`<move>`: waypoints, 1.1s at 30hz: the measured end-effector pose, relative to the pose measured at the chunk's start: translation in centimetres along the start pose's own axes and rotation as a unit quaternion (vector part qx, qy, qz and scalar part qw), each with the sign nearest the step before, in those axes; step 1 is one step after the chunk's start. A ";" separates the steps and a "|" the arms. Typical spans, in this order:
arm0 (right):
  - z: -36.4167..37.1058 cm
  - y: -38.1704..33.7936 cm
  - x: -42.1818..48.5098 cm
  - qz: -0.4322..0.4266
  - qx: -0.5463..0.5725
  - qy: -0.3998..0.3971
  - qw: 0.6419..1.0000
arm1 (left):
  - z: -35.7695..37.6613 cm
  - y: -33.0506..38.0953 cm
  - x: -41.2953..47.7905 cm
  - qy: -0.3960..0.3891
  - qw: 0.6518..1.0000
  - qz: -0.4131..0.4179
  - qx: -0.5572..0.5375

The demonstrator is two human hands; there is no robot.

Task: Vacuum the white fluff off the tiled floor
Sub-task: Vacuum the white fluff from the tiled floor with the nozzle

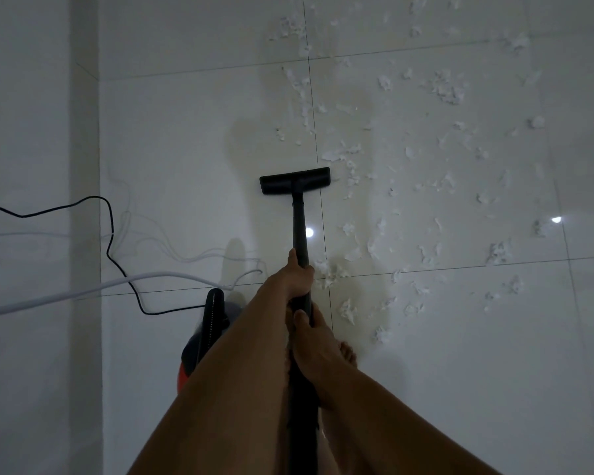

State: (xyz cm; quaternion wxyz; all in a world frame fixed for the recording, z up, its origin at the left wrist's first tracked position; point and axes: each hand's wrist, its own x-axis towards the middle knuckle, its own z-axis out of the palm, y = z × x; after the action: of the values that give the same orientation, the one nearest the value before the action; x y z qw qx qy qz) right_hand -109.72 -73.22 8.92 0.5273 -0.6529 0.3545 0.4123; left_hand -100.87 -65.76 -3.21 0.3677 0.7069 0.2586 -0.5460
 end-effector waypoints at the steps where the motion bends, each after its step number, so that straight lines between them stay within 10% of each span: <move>1: -0.1 -0.4 0.2 -0.003 -0.001 -0.005 1.000 | -0.3 0.2 0.2 -0.002 1.000 0.000 -0.004; 33: 3.0 -8.3 6.8 0.013 0.020 0.037 0.999 | -9.1 7.6 2.6 0.014 0.999 0.034 0.011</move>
State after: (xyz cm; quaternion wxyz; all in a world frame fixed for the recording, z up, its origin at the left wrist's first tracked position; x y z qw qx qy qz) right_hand -100.02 -68.85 5.67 0.5213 -0.6521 0.3907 0.3877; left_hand -89.04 -63.03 -2.74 0.3752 0.7268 0.2334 -0.5258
